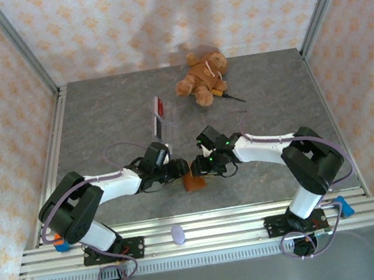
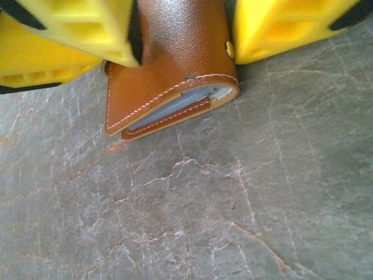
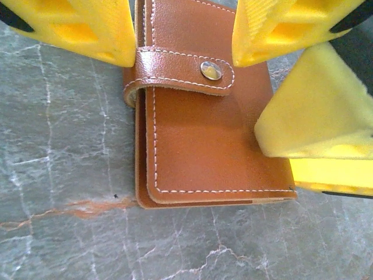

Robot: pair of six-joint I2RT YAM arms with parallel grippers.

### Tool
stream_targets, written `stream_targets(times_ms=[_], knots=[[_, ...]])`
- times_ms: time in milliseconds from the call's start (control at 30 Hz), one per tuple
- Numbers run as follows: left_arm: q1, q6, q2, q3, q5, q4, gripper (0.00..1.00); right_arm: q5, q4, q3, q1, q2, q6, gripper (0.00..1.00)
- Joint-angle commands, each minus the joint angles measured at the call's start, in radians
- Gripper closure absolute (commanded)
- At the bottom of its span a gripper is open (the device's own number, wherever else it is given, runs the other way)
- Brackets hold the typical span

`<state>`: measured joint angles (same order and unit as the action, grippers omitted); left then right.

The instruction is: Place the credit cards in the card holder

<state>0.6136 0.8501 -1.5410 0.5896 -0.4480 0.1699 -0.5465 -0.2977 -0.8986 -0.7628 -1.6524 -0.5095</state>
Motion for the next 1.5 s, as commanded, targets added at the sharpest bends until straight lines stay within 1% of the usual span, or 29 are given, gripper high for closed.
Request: stream_targets(times_ms=[0,67,100,167,200,267,333,467,600,667,767,833,900,967,1033,1167,1200,1300,1367,1400,1467], knots=[[0.004,0.003,0.022,-0.003,0.019,0.033,0.6,0.0,0.026,0.023,-0.007,-0.004,-0.017,0.53],[0.003,-0.002,0.045,-0.013,0.044,0.026,0.61,-0.007,0.034,0.024,-0.009,0.0,-0.019,0.53],[0.002,-0.007,0.049,-0.016,0.046,0.028,0.64,-0.003,0.033,0.026,-0.009,0.004,-0.016,0.53],[0.004,-0.018,0.053,-0.009,0.038,0.023,0.74,0.019,0.027,0.031,-0.009,0.014,-0.006,0.53],[0.004,-0.021,0.056,-0.004,0.034,0.015,0.79,0.026,0.026,0.032,-0.01,0.017,-0.003,0.51],[0.003,-0.028,0.073,0.001,0.036,-0.009,0.92,0.027,0.027,0.033,-0.01,0.025,-0.003,0.48],[0.003,-0.031,0.095,-0.002,0.047,-0.022,1.0,0.03,0.028,0.035,-0.013,0.035,0.004,0.47],[0.004,-0.043,0.131,0.021,0.051,-0.088,1.0,0.098,0.0,0.028,-0.026,0.065,0.027,0.45],[0.003,-0.01,0.15,0.043,0.051,-0.132,1.0,0.22,-0.081,-0.01,-0.066,0.112,0.071,0.44],[0.002,-0.014,0.139,0.068,0.046,-0.177,1.0,0.256,-0.095,-0.018,-0.08,0.128,0.085,0.44],[0.003,-0.004,0.133,0.082,0.03,-0.193,1.0,0.245,-0.095,-0.039,-0.088,0.116,0.084,0.46],[0.003,0.02,0.133,0.072,0.014,-0.156,1.0,0.253,-0.086,-0.049,-0.106,0.101,0.082,0.53],[0.002,0.016,0.128,0.085,0.005,-0.17,1.0,0.262,-0.068,-0.052,-0.119,0.09,0.079,0.57],[0.003,0.013,0.131,0.095,0.008,-0.192,1.0,0.244,-0.061,-0.062,-0.118,0.073,0.075,0.57],[0.002,0.028,0.136,0.084,0.009,-0.173,1.0,0.247,-0.058,-0.068,-0.122,0.065,0.068,0.59],[0.003,0.039,0.121,0.086,-0.015,-0.153,1.0,0.26,-0.072,-0.081,-0.122,0.04,0.085,0.58],[0.003,0.045,0.121,0.085,-0.017,-0.149,1.0,0.264,-0.088,-0.091,-0.122,0.023,0.086,0.59],[0.002,0.074,0.119,0.066,-0.026,-0.094,1.0,0.302,-0.085,-0.076,-0.122,0.02,0.069,0.73],[0.002,0.07,0.112,0.073,-0.033,-0.098,1.0,0.353,-0.098,-0.069,-0.122,0.035,0.07,0.94],[0.002,0.061,0.11,0.082,-0.034,-0.119,1.0,0.376,-0.114,-0.072,-0.122,0.041,0.071,0.99],[0.002,0.054,0.115,0.088,-0.024,-0.137,1.0,0.406,-0.153,-0.084,-0.122,0.05,0.077,1.0]])
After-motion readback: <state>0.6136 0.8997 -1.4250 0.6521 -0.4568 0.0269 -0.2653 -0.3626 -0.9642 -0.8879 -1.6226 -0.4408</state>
